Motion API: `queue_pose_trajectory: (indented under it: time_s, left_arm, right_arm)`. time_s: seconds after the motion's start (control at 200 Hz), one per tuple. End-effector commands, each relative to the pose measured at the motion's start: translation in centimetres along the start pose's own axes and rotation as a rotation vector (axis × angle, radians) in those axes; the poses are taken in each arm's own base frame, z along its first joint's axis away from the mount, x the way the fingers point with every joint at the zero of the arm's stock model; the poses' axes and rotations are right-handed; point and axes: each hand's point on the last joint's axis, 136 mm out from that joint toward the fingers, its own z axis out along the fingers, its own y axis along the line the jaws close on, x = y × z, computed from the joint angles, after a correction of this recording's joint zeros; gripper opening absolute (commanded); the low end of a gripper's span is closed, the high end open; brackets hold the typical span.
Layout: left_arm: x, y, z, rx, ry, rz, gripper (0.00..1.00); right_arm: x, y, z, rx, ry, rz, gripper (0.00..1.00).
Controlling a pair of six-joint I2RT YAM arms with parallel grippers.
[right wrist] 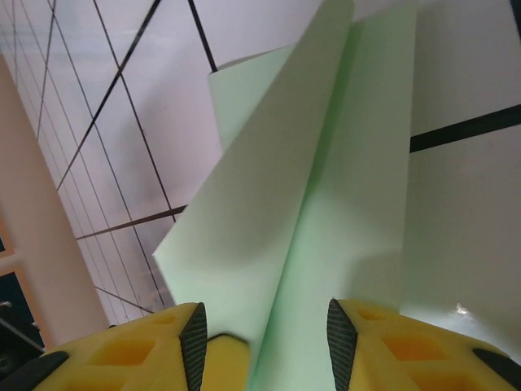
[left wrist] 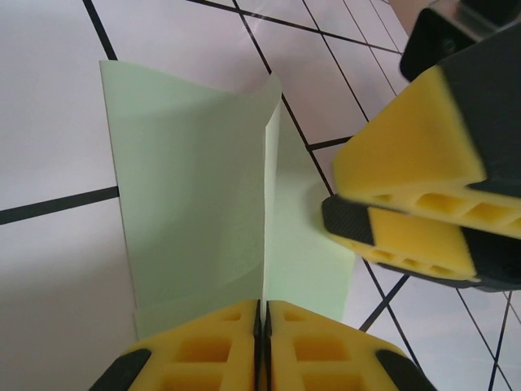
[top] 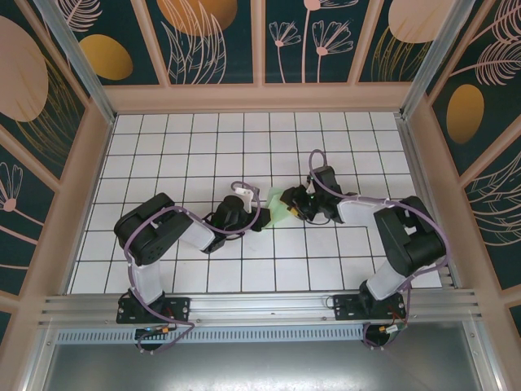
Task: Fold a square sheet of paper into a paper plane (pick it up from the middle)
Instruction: Fourth fold the wing at the center of the table.
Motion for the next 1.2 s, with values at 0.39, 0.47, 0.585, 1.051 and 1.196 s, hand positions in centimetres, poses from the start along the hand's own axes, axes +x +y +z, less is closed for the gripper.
queue_pose_trajectory:
  time_s: [0.39, 0.47, 0.585, 1.051, 1.196]
  left_arm:
    - [0.3, -0.5, 0.0, 0.043, 0.009, -0.114, 0.15]
    - [0.5, -0.2, 0.1, 0.032, 0.019, -0.126, 0.15]
    - [0.9, -0.1, 0.3, 0.038, 0.039, -0.141, 0.16]
    - [-0.7, -0.7, -0.7, 0.087, 0.042, -0.204, 0.35]
    - [-2.1, -0.9, -2.1, 0.051, 0.014, -0.181, 0.40]
  right_arm:
    - [0.4, 1.0, 2.3, -0.021, 0.066, -0.038, 0.46]
    - [0.4, 0.6, 2.5, -0.006, 0.073, -0.030, 0.46]
    - [0.7, -0.3, 3.0, 0.023, 0.085, -0.019, 0.46]
    - [1.7, -5.4, 3.7, 0.246, 0.109, 0.050, 0.47]
    - [1.8, -6.8, 3.7, 0.316, 0.105, 0.073, 0.47]
